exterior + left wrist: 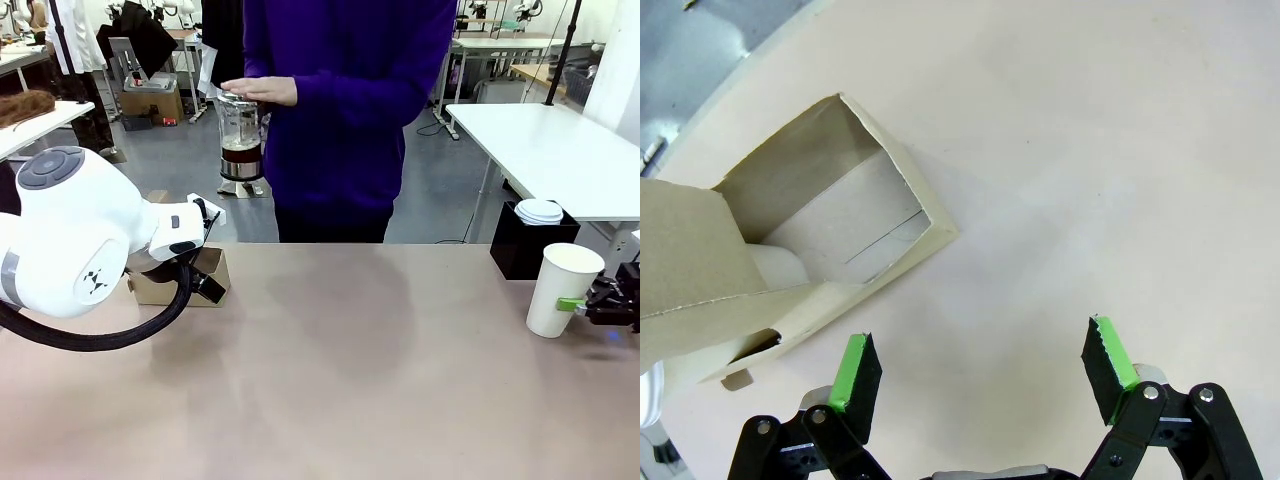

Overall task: Pour a drink into a cup and package it in a carrier.
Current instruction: Pick up the 600 ml Paper Cup and place it in the middle top area of the table.

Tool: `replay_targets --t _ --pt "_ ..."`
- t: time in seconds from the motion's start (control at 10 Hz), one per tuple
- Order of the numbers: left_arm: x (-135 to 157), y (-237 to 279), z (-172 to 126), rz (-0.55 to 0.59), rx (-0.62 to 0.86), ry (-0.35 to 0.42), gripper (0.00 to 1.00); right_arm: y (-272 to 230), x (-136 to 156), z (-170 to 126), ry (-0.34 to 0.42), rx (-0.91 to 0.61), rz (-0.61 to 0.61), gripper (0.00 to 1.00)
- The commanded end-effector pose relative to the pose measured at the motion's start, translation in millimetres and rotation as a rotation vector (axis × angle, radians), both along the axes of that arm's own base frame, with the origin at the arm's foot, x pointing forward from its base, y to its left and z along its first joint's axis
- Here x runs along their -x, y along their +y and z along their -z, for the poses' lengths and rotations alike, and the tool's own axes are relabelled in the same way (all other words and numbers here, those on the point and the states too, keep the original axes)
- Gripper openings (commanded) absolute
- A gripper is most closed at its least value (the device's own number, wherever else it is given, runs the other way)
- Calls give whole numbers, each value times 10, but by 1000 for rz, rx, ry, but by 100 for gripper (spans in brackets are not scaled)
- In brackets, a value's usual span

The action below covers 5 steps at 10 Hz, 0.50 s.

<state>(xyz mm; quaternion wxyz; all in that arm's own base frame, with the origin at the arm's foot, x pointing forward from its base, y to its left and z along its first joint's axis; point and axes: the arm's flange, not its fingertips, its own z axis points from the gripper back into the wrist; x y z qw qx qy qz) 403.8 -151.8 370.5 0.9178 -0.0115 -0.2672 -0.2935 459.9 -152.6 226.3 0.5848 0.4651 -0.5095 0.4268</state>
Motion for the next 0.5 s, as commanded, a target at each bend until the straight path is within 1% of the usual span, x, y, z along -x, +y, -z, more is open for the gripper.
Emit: replay_targets --t 0.0,0.1,0.4 --pt "3 -1 -1 1 1 0 100 78 5 22 14 17 -15 100" --pt "3 -1 -1 1 1 0 100 80 6 21 15 7 -22 80" --pt "3 -1 -1 1 1 0 100 66 -14 31 6 -2 -13 80"
